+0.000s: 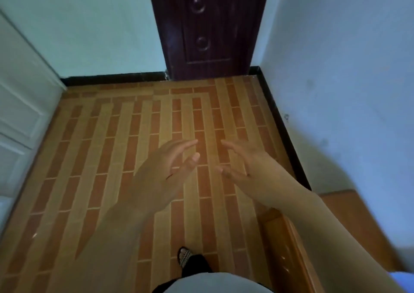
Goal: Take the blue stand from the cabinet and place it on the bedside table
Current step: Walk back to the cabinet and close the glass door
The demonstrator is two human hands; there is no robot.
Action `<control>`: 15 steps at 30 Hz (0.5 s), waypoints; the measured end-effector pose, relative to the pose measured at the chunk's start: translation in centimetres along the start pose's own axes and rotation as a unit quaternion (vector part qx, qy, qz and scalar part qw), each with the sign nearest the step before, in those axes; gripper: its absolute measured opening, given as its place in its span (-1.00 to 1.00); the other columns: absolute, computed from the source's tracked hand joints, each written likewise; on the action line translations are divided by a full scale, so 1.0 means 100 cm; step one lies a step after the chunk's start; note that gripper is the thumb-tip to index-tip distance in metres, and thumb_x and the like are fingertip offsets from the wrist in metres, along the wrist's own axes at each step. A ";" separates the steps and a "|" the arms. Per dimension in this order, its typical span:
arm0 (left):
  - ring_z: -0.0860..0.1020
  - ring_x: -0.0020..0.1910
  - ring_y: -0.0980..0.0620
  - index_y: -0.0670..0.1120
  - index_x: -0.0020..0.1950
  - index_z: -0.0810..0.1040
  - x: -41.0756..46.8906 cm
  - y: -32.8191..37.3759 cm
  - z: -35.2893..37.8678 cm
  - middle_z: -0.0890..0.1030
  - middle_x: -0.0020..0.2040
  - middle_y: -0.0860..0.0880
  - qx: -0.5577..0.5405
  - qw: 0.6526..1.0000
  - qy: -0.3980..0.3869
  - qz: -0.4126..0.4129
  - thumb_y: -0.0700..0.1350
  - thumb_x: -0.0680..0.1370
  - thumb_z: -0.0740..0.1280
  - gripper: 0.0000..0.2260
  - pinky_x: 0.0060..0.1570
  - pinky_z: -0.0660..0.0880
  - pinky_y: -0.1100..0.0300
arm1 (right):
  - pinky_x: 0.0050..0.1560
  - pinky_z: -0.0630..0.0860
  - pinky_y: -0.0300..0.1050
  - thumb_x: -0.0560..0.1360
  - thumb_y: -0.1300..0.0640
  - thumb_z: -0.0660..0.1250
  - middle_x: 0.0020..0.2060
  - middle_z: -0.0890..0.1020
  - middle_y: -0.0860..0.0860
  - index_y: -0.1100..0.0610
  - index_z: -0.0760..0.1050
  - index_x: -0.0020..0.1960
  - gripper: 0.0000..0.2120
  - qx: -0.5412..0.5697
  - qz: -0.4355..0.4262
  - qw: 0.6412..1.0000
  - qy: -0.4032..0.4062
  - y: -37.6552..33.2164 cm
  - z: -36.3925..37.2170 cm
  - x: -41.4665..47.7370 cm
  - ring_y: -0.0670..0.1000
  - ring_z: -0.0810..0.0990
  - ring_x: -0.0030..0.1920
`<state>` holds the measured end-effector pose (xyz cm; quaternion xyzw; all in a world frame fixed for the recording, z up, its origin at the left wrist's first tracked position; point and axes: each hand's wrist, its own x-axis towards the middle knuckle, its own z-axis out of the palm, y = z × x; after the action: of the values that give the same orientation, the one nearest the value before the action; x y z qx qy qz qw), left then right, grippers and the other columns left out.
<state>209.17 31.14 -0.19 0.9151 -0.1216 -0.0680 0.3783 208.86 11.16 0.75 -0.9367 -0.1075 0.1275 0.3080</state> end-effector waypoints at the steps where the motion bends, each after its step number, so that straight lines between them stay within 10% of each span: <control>1: 0.08 0.03 0.74 0.31 0.30 0.31 0.000 -0.012 -0.014 0.20 0.14 0.53 0.004 1.000 0.019 -0.012 0.25 0.52 0.07 -0.66 -0.01 0.16 0.51 | 0.21 0.14 -0.23 0.46 -0.24 0.18 0.44 0.23 -0.20 -0.20 0.09 0.43 -0.41 -0.006 -0.019 1.000 -0.004 -0.014 0.004 0.017 -0.11 0.23 0.42; 15: 0.34 0.11 0.41 0.18 0.31 0.40 0.020 -0.152 -0.149 0.39 0.21 0.29 -0.013 0.966 0.202 -0.162 0.21 0.53 0.07 -0.62 -0.01 0.19 0.54 | 0.22 0.18 -0.26 0.49 -0.20 0.17 0.45 0.23 -0.09 -0.02 0.11 0.47 -0.39 -0.011 -0.181 0.978 -0.107 -0.137 0.063 0.226 -0.11 0.24 0.40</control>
<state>216.89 51.05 -0.50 0.9124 0.1086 0.0565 0.3906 226.58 31.69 0.26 -0.8860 -0.3090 0.1680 0.3023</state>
